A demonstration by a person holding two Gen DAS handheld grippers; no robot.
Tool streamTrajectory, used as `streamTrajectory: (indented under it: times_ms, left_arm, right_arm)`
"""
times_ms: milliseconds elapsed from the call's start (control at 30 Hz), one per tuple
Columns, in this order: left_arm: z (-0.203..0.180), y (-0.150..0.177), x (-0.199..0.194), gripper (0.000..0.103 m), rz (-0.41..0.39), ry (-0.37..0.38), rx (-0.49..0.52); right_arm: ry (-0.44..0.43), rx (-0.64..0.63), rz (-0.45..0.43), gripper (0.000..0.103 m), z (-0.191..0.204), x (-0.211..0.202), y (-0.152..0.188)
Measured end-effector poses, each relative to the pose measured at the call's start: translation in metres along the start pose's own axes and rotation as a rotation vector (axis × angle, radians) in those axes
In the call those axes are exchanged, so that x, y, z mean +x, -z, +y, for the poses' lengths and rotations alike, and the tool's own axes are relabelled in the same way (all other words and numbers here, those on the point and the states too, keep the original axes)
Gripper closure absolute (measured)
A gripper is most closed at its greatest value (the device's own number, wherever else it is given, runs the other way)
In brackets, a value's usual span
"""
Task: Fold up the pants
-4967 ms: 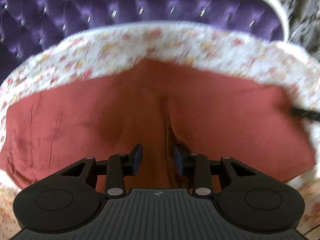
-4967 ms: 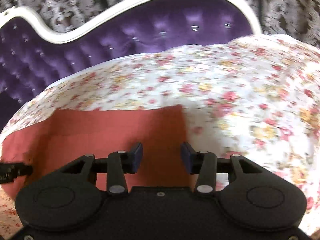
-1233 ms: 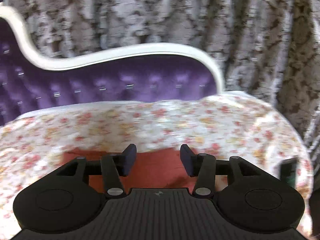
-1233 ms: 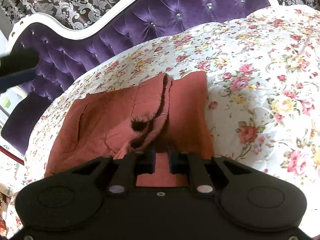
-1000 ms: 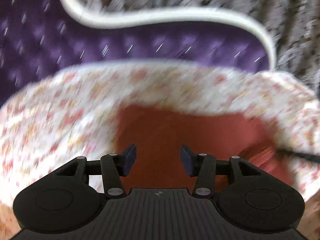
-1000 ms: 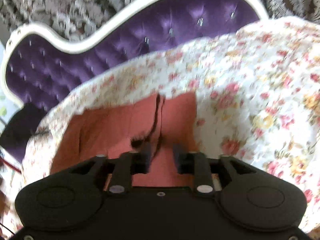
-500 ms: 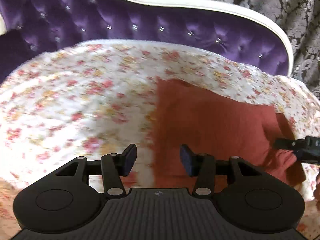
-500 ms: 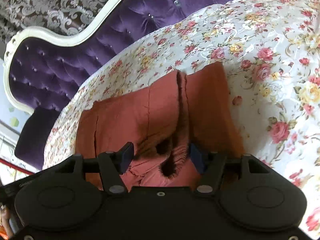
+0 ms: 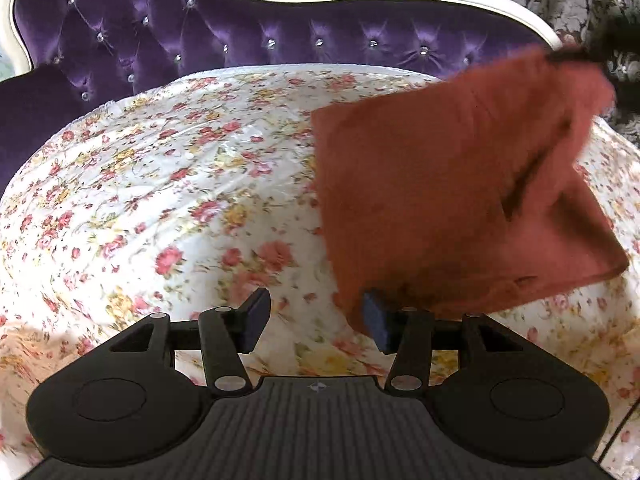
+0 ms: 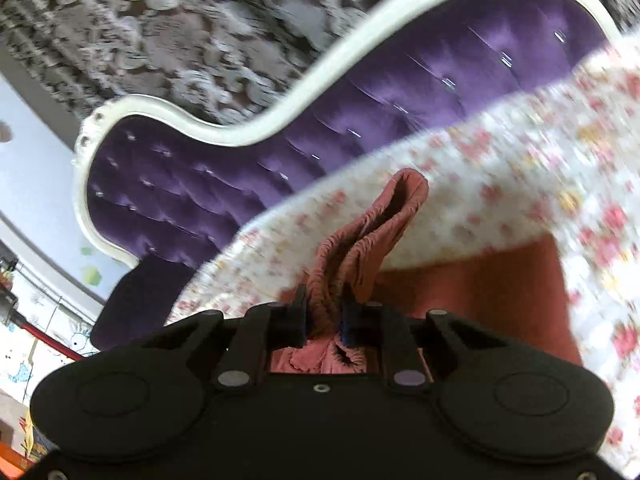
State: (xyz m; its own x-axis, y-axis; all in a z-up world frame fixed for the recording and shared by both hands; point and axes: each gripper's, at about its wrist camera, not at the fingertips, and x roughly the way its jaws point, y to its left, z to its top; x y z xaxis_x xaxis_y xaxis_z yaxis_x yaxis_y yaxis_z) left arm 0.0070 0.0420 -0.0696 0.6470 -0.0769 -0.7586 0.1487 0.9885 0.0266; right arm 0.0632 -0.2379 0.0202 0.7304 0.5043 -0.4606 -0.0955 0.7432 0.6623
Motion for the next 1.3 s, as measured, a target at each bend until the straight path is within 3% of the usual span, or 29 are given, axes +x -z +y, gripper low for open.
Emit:
streamTrajectory:
  times_ms: [300,467,600,667,800,1033,1100,1167,1300]
  left_arm:
    - [-0.026,0.002,0.003,0.050,-0.050,-0.027,0.007]
    - [-0.037,-0.001,0.022,0.046,-0.031,-0.064,0.035]
    - [-0.034,0.002,0.029,0.036,-0.024,-0.101,0.042]
    - [-0.024,0.003,0.029,0.035,-0.015,-0.106,0.013]
    - [0.005,0.004,0.033,0.034,0.037,-0.001,-0.101]
    - [0.009,0.004,0.023,0.034,0.067,0.021,-0.085]
    - [0.007,0.002,0.013,0.035,0.076,0.022,-0.059]
    - [0.008,-0.001,-0.002,0.035,0.079,0.015,-0.033]
    - [0.010,-0.019,-0.025,0.035,0.021,0.032,-0.012]
  right_arm:
    - [-0.055,-0.070,-0.012,0.079,0.046,0.007,-0.015]
    - [-0.083,-0.092,-0.024,0.079,0.058,0.003,-0.019]
    - [-0.067,-0.086,-0.055,0.079,0.051,-0.012,-0.023]
    - [-0.033,-0.053,-0.067,0.079,0.033,-0.021,-0.023]
    - [0.097,0.027,-0.043,0.079,-0.020,-0.028,-0.010]
    - [0.310,0.064,0.152,0.077,-0.109,0.011,0.032]
    - [0.296,0.058,0.135,0.076,-0.113,0.008,0.035]
    - [0.300,0.025,0.120,0.063,-0.108,-0.002,0.033]
    - [0.381,-0.124,0.031,0.051,-0.087,-0.020,0.029]
